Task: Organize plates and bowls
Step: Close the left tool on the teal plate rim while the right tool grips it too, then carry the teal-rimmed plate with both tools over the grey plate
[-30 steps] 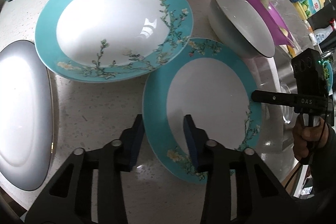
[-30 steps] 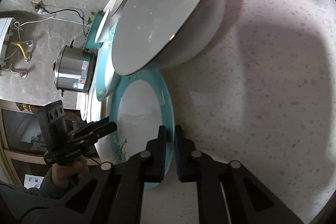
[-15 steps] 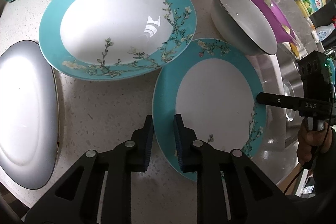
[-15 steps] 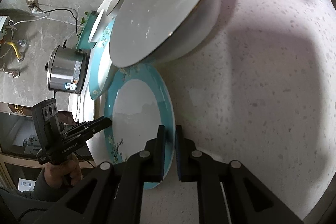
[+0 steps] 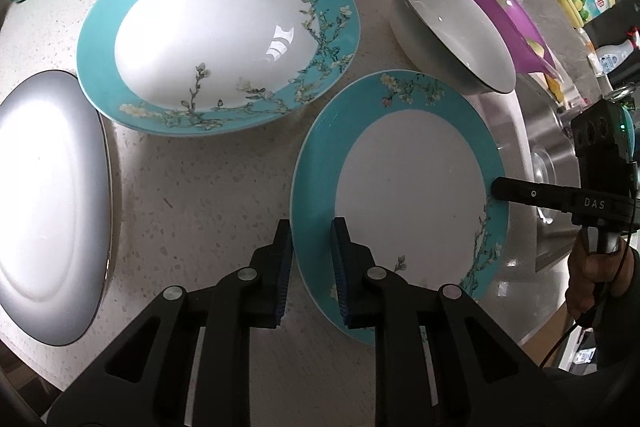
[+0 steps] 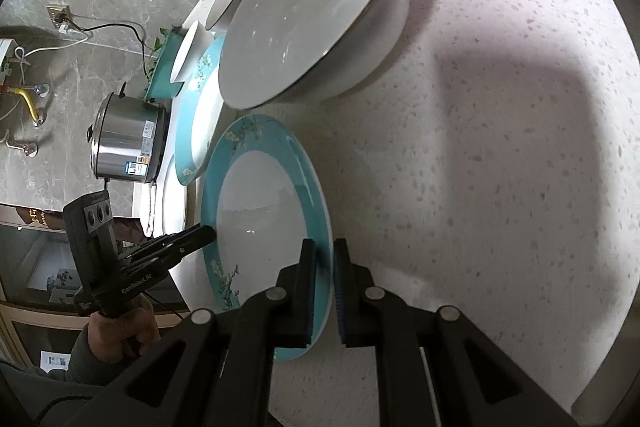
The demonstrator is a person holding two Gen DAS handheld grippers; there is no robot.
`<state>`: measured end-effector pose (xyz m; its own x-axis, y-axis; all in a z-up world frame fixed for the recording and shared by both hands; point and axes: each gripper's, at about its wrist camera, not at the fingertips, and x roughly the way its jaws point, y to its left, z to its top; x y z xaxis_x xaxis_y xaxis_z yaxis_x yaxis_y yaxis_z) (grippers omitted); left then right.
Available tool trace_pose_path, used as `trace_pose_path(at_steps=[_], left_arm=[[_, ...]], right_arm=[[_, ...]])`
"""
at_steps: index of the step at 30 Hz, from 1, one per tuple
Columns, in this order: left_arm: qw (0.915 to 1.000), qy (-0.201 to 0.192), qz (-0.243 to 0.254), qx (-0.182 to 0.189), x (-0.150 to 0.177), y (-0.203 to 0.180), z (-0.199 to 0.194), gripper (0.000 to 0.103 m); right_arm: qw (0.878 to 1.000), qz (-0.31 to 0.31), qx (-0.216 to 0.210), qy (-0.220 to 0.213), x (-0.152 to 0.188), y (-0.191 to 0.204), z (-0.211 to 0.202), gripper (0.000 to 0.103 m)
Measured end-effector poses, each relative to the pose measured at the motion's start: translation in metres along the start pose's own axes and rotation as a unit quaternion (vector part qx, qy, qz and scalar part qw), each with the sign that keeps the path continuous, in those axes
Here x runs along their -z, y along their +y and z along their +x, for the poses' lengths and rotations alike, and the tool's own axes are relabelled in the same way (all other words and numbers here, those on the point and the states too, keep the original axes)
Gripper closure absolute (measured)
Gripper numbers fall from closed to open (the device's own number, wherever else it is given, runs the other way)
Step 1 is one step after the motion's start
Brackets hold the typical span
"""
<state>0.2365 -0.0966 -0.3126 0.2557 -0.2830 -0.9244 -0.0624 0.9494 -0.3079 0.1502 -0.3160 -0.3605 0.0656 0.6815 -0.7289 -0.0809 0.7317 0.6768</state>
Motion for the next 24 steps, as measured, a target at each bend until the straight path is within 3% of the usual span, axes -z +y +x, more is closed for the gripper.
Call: trace_pose_path(at_steps=[14, 24], left_arm=[[0.9999, 0.004, -0.002, 0.011, 0.012, 0.000, -0.026, 0.087], [0.9997, -0.016, -0.014, 0.009, 0.020, 0.022, -0.071, 0.087]], right_arm=[[1.000, 0.011, -0.003, -0.003, 0.014, 0.018, -0.010, 0.092], [1.000, -0.008, -0.008, -0.005, 0.015, 0.054, -0.012, 0.092]])
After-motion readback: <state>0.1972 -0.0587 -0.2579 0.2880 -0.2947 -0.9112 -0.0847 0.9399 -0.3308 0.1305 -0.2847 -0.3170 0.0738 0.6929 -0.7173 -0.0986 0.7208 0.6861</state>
